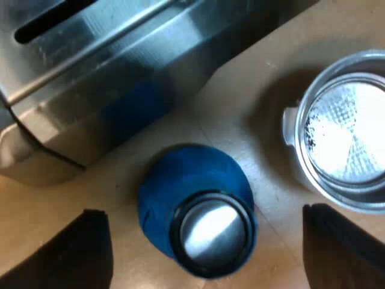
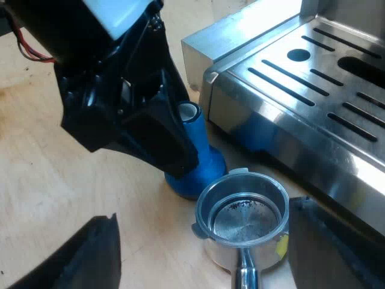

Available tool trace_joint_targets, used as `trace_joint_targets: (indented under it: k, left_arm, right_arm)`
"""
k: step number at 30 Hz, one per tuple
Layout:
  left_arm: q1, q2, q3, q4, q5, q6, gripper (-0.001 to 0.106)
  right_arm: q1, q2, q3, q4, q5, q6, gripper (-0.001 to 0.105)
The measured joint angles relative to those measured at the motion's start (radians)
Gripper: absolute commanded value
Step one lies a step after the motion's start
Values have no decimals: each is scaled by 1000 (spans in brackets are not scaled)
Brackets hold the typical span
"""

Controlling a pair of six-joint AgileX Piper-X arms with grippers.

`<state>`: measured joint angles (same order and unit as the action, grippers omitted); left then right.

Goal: Grind coffee beans and then tamp

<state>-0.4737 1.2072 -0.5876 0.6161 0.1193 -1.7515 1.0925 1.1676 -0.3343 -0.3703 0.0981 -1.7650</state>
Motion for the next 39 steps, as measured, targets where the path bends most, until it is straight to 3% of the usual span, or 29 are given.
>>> trace_joint_targets:
  k: [20, 24, 31, 39]
  left_arm:
    - [0, 128, -6, -66, -8, 1, 65]
    - [0, 128, -11, -68, -8, 1, 50]
    - [0, 128, -42, -46, -8, 1, 4]
    - [0, 128, -48, -9, -8, 18, 0]
  right_arm:
    - [0, 0, 0, 0, 0, 0, 60]
    - [0, 0, 0, 0, 0, 0, 60]
    - [0, 0, 0, 0, 0, 15, 60]
    - [0, 0, 0, 0, 0, 105, 60]
